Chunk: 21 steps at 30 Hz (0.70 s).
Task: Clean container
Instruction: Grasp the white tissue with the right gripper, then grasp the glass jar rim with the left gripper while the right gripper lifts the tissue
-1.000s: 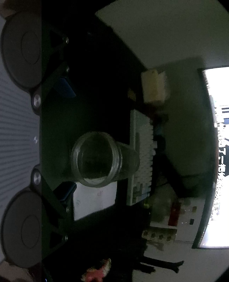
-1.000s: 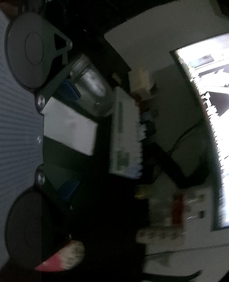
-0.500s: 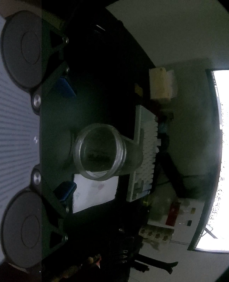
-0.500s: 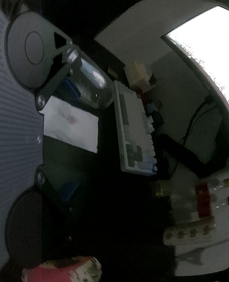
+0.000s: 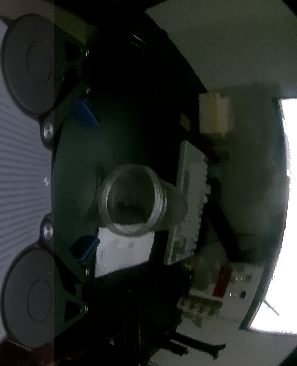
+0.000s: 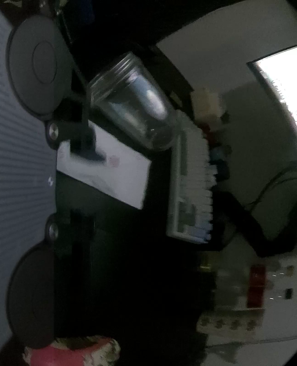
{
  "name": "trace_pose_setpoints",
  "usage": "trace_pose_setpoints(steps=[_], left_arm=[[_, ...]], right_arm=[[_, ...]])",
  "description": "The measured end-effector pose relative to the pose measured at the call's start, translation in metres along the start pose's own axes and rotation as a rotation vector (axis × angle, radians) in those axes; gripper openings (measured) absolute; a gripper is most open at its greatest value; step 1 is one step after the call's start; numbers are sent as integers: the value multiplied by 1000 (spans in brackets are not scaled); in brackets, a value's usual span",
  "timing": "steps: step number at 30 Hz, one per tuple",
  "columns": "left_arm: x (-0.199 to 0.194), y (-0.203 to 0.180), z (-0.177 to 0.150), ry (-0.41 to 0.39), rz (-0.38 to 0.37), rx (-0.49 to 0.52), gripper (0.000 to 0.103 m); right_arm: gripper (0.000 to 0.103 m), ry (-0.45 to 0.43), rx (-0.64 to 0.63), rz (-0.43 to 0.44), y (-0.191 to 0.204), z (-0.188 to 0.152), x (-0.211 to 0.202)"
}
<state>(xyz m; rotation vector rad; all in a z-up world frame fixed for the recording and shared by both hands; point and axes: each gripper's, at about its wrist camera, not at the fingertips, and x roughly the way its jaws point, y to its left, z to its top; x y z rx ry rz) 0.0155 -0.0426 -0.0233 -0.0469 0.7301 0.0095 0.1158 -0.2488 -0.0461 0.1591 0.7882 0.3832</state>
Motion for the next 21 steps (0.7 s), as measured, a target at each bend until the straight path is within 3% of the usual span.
trace_pose_setpoints(steps=[1,7,10,21], left_arm=[[-1,-2,0,-8,0,13,95],[-3,0,-1,-17,-22,12,94],[-3,6,-2,-10,-32,-13,95],[2,22,-5,9,-11,-45,98]], right_arm=[[5,10,5,7,-2,-1,2],[11,14,25,54,-2,-3,7],[26,12,37,79,2,-2,10],[44,41,-15,21,19,-4,40]])
